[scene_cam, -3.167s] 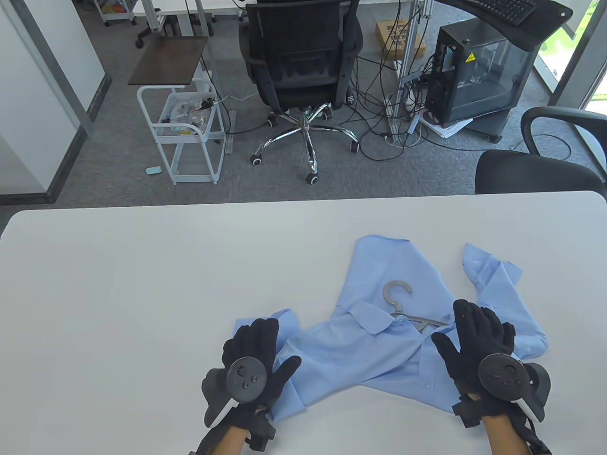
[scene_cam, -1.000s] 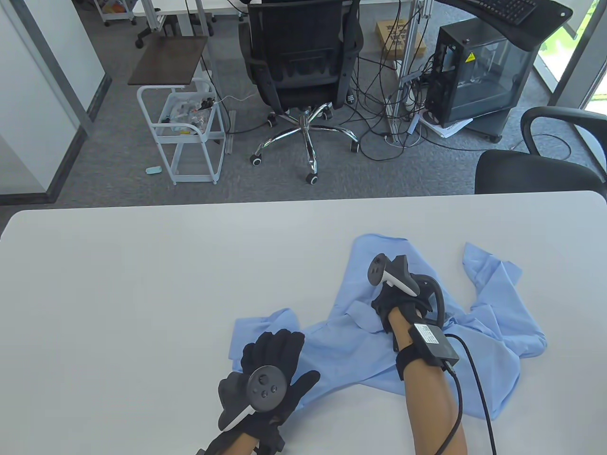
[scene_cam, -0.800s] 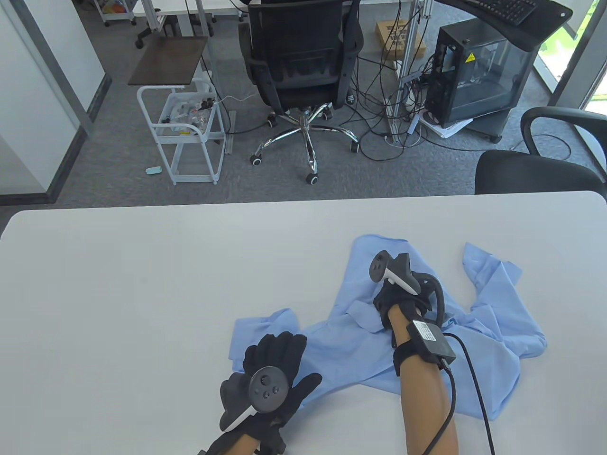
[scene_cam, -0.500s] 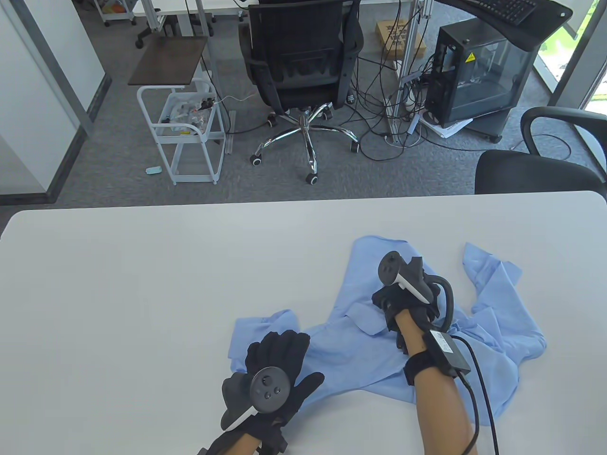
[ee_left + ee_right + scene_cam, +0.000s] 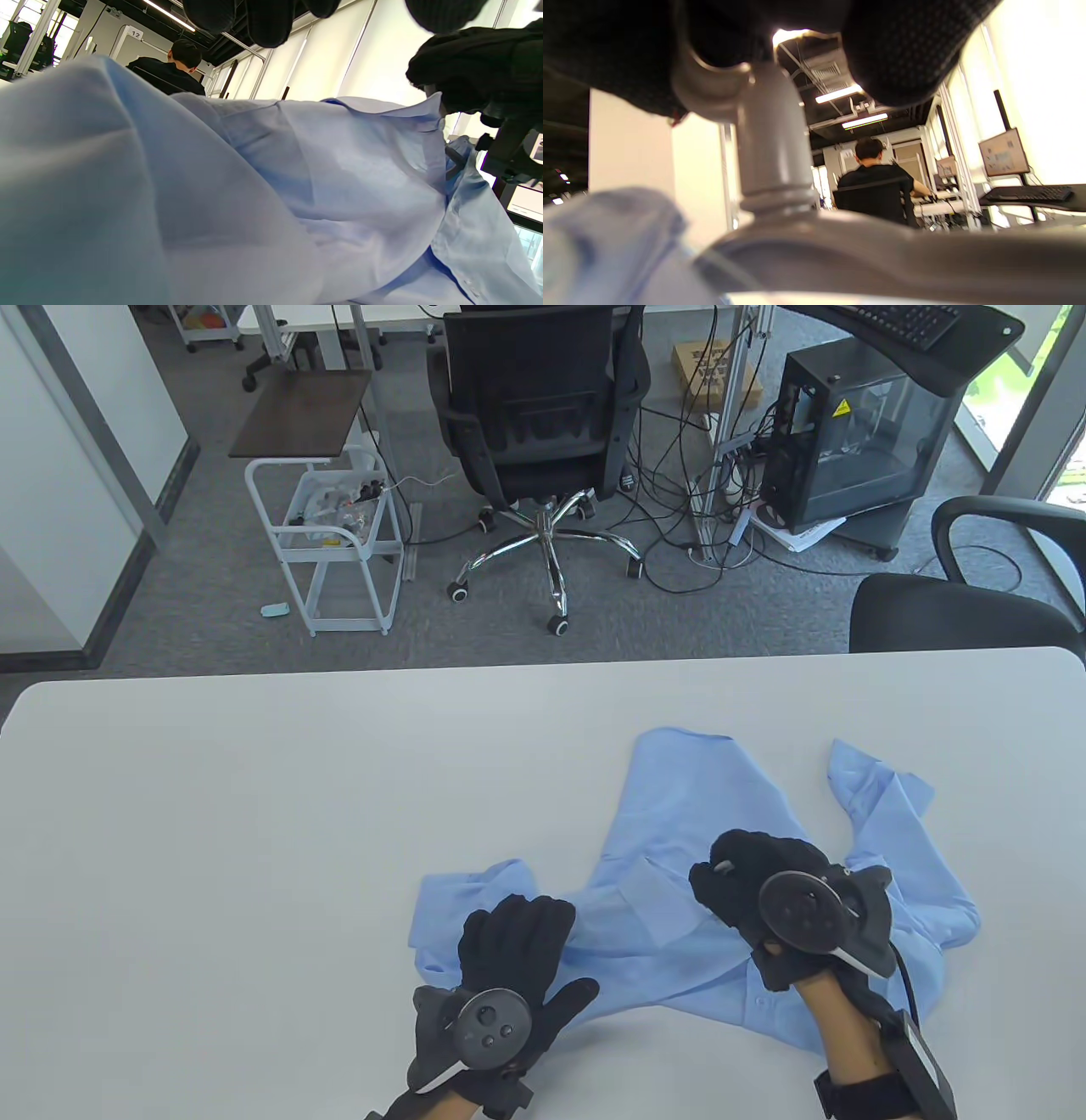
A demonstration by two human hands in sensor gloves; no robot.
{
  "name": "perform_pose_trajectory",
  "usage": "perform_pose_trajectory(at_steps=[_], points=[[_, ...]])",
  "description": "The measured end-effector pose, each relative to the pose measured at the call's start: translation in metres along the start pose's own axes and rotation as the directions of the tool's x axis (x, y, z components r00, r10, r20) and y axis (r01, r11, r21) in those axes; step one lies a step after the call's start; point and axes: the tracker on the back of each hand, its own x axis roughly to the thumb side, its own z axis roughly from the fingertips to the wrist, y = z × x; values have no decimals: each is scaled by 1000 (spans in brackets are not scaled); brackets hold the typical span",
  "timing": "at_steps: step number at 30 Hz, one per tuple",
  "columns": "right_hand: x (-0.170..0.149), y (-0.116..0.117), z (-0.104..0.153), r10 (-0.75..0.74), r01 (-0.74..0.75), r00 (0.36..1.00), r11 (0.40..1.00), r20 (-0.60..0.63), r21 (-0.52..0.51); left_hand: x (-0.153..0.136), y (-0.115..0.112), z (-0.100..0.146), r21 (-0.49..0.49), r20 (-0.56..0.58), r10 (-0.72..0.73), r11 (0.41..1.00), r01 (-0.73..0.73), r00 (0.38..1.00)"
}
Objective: Remove long-sleeve shirt from gray hanger
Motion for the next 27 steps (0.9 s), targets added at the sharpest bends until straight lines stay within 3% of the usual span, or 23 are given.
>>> perform_pose_trajectory(at_steps=[3,9,13,19,27], points=[[0,-6,15,-90,93,995,994,49,-50,9,0,0,7,35,-23,1000,22,999],[11,-25,42,-115,131,987,981,111,-146,33,1,2,93,132,-74,994,62,988],[15,-29,52,-126,151,982,971,137,-184,39,-1,2,100,135,-105,991,92,985],[18,-23,55,-139,167,978,968,156,-186,41,-7,0,70,138,-142,989,134,980],[49,-18,61,-93,139,965,975,247,-175,59,-9,0,85,195,-258,966,246,946]])
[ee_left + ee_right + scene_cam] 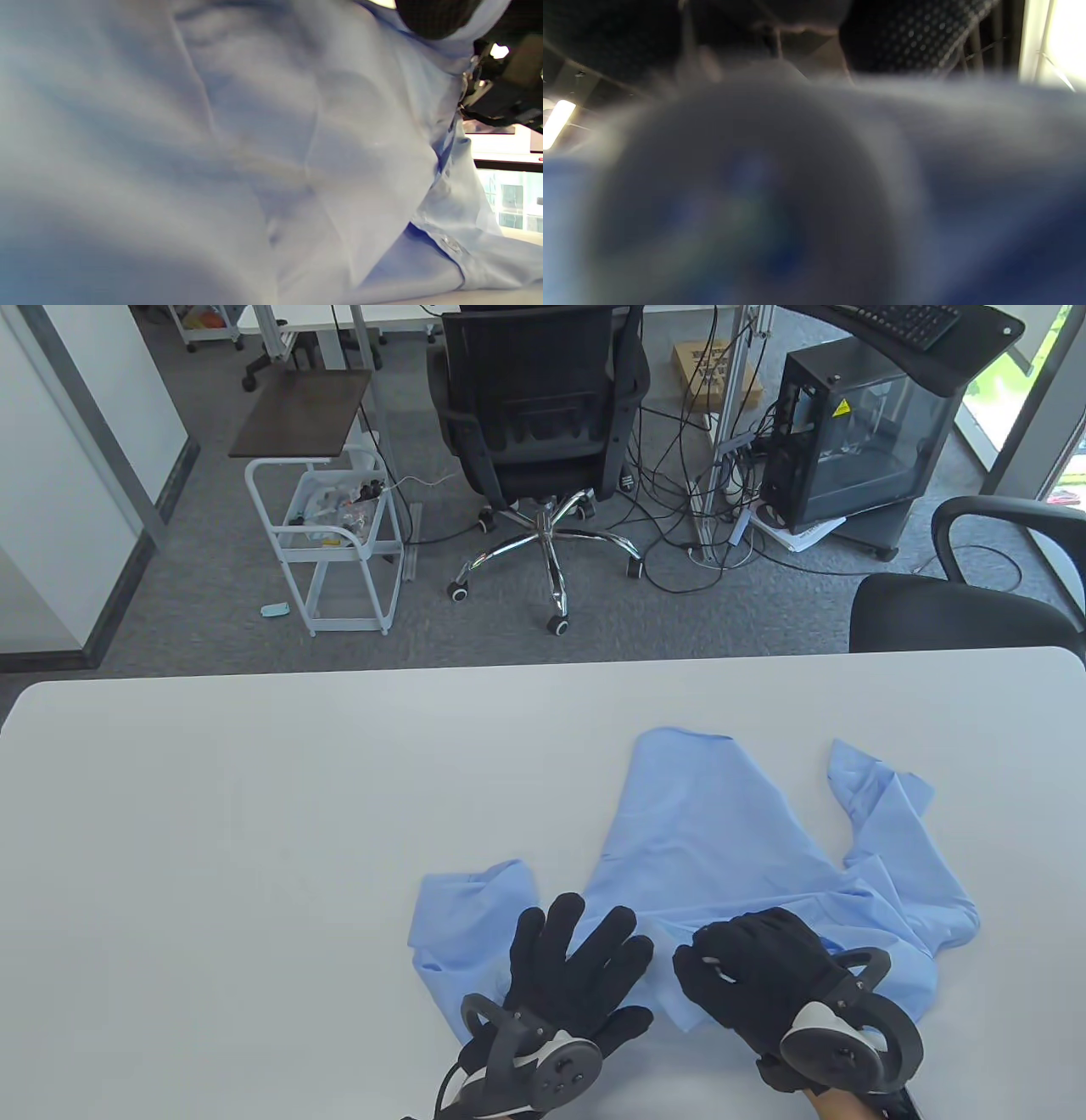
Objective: Remove long-sleeve shirt from gray hanger
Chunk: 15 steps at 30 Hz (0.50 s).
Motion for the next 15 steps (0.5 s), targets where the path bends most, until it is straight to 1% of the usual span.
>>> perform_pose_trajectory(at_steps=[4,6,11,15], points=[[14,3,1,-11,11,999,1000,43,4,6,-2,1,-3,33,-33,999,33,999],[20,6,2,7,-8,998,1000,69,6,6,-2,1,-1,41,-38,999,38,998],[25,8,6,18,-19,995,1000,96,8,7,-3,2,6,48,-35,999,34,998],[23,13,8,-8,6,995,1000,101,17,7,-3,2,28,49,-51,998,50,997]])
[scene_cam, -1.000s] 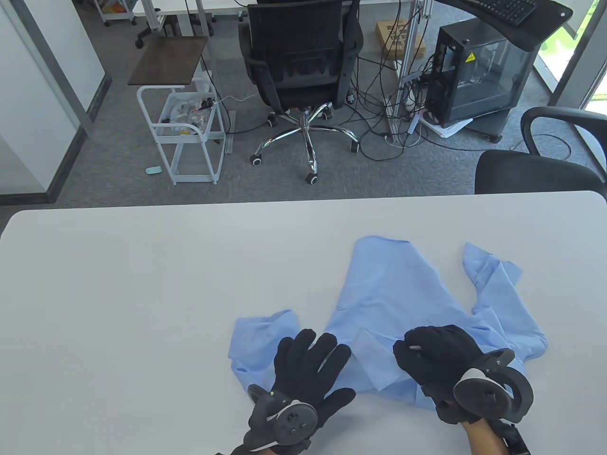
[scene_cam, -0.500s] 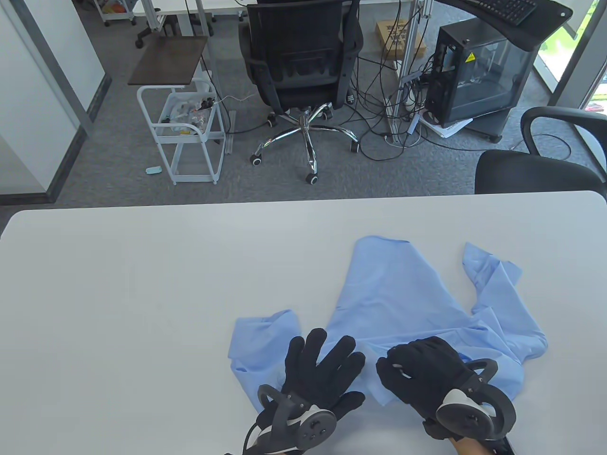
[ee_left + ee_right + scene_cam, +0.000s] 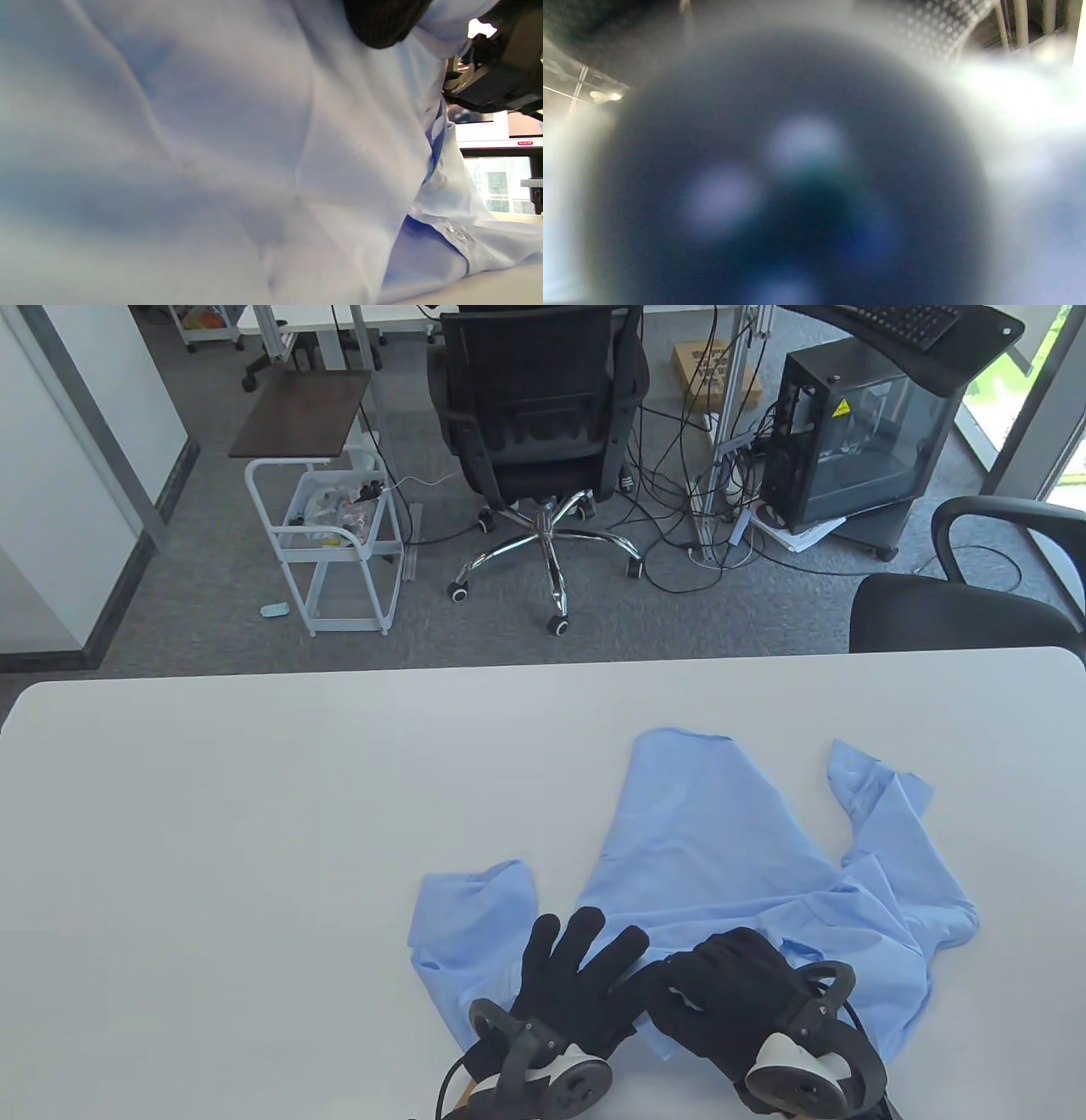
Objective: Remove long-sleeve shirt from gray hanger
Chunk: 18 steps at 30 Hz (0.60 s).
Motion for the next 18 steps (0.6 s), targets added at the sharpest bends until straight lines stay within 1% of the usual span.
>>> perform_pose_trajectory(at_steps=[4,7,12,18], points=[[3,0,0,-11,11,1000,1000,28,-6,4,-2,0,-24,28,-32,999,33,999],[5,1,0,-5,5,999,1000,39,2,5,-3,-1,-45,45,-6,999,8,999],[3,4,1,-17,16,999,1000,38,12,4,-1,0,-18,33,-6,1000,7,999],[1,10,2,-46,45,999,998,23,35,6,1,-1,-18,32,-22,1000,23,999]])
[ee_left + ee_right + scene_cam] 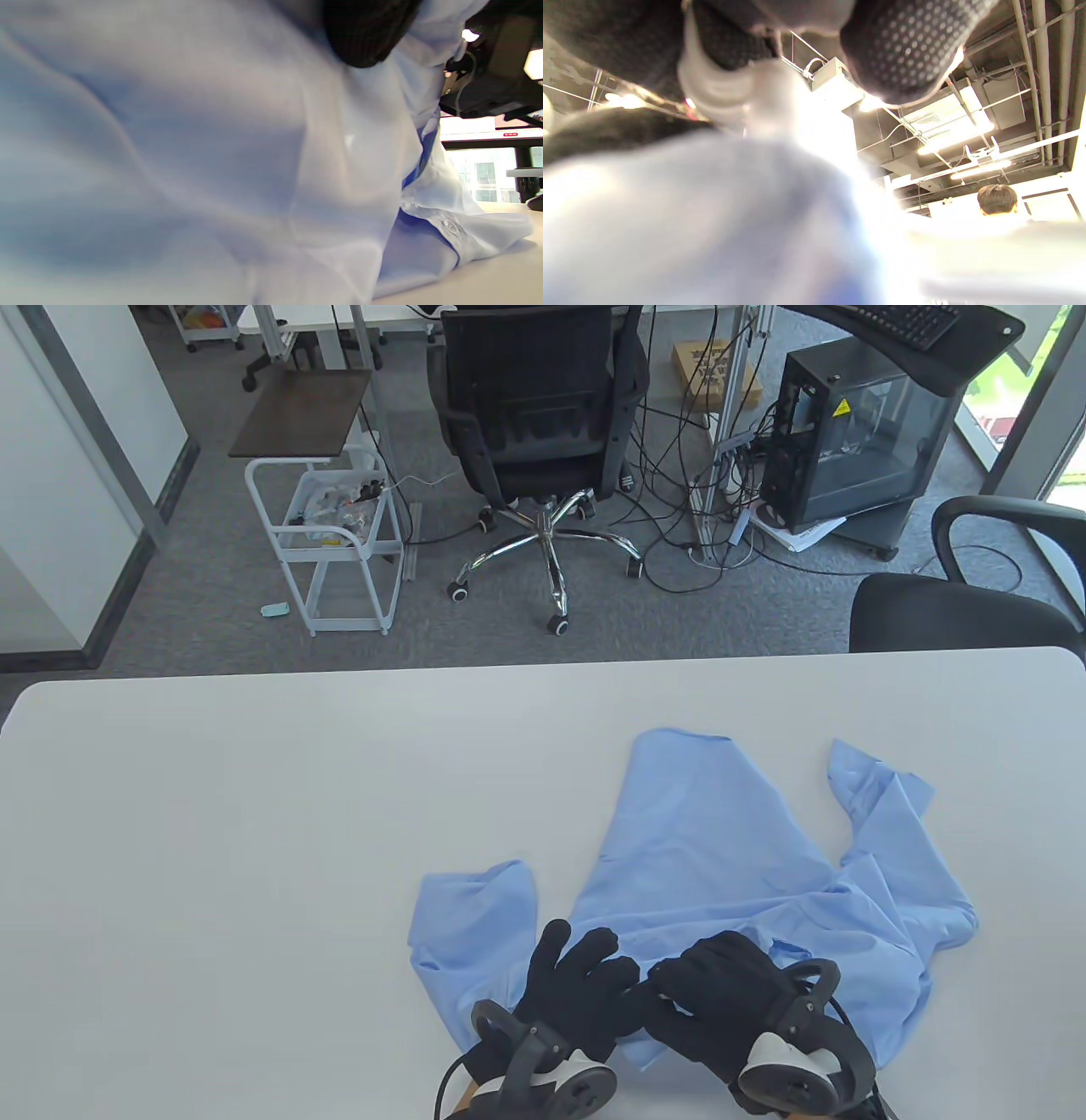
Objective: Remove long-sleeve shirt from gray hanger
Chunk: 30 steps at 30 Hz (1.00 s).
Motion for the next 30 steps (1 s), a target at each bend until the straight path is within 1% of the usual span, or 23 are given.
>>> perform_pose_trajectory(at_steps=[6,8,11,13,16,17,22,23,25,27,30], points=[[1,3,0,-9,9,1000,1000,-6,17,2,2,0,21,2,-41,999,41,999],[0,3,-1,-17,17,1000,1000,-15,18,5,2,0,28,9,-75,997,75,997],[-4,1,0,-18,18,999,1000,-43,4,7,3,2,85,33,-145,986,142,989],[-6,-1,0,-22,22,998,1000,-62,-2,6,4,3,97,40,-138,986,133,990],[-11,-4,0,-27,26,995,1000,-97,-13,6,10,8,187,84,-134,975,116,987],[-12,-4,0,-29,27,995,1000,-98,-13,7,11,8,194,88,-134,974,115,987],[-20,-3,1,-51,52,991,999,-124,4,3,16,7,219,52,-95,972,81,994],[-21,-3,2,-47,47,991,999,-129,1,2,15,5,177,60,-88,981,76,994],[-22,-3,2,-50,51,990,999,-132,5,0,14,6,156,68,-84,985,73,994],[-23,-3,2,-51,53,989,999,-136,5,0,15,7,147,66,-107,984,96,992],[-25,-6,2,-70,69,986,998,-152,-12,0,17,8,169,65,-150,976,138,986]])
